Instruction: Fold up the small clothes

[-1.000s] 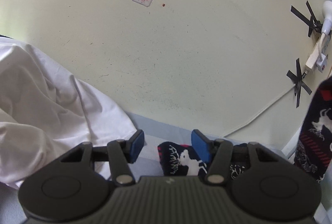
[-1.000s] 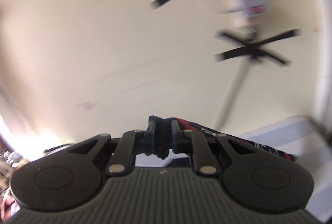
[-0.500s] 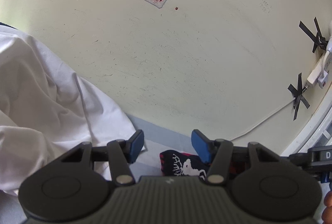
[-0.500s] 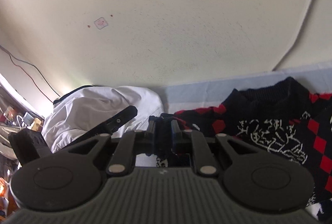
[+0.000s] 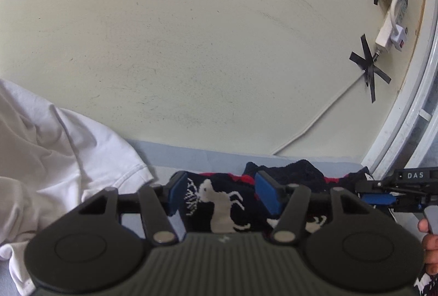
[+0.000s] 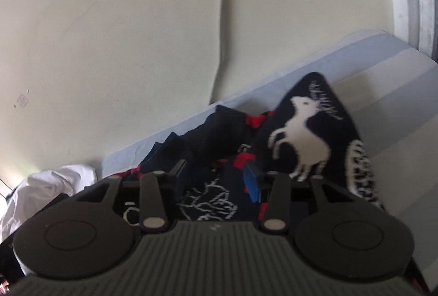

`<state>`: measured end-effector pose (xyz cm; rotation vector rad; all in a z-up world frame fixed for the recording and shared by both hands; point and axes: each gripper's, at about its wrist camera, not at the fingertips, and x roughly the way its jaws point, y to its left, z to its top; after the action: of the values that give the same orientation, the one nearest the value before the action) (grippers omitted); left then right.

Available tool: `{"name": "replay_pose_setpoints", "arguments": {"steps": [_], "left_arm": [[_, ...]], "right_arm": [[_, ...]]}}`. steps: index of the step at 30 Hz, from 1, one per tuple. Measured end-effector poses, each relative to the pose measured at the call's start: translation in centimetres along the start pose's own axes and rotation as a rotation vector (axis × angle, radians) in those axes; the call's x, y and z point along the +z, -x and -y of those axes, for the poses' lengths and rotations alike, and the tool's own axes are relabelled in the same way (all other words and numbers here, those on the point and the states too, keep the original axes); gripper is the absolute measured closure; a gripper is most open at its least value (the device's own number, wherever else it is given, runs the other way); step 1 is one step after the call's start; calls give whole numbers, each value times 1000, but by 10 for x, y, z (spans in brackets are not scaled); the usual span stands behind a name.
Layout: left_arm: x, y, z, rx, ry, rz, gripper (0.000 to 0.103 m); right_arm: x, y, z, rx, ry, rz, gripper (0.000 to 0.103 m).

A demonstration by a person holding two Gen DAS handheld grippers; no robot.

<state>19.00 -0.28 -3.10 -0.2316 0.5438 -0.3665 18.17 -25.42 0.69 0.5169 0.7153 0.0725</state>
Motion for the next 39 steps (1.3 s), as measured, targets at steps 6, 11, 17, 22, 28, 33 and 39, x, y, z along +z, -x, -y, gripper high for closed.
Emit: {"name": "replay_pose_setpoints", "arguments": {"steps": [6, 11, 17, 22, 28, 33, 39], "left_arm": [[-9, -20, 37, -16, -21, -171, 47], [-26, -34, 54, 15, -29, -240, 57], [-25, -27, 59, 73, -82, -212, 100], [-24, -32, 47, 151, -90, -227, 101], [-8, -13, 39, 148, -67, -156, 97], [0, 24, 44, 104, -67, -111, 90], [-46, 107, 51, -2, -157, -161, 74]], "right_arm": [[-8, 54, 46, -42, 1, 131, 54], [-12, 63, 74, -117, 17, 169, 36], [-27, 34, 71, -156, 103, 96, 69], [-37, 26, 69, -217, 137, 141, 59], [-38, 53, 76, -183, 62, 120, 50], [-66, 131, 95, -126, 55, 124, 50], [-116, 236, 137, -96, 43, 130, 50]]}}
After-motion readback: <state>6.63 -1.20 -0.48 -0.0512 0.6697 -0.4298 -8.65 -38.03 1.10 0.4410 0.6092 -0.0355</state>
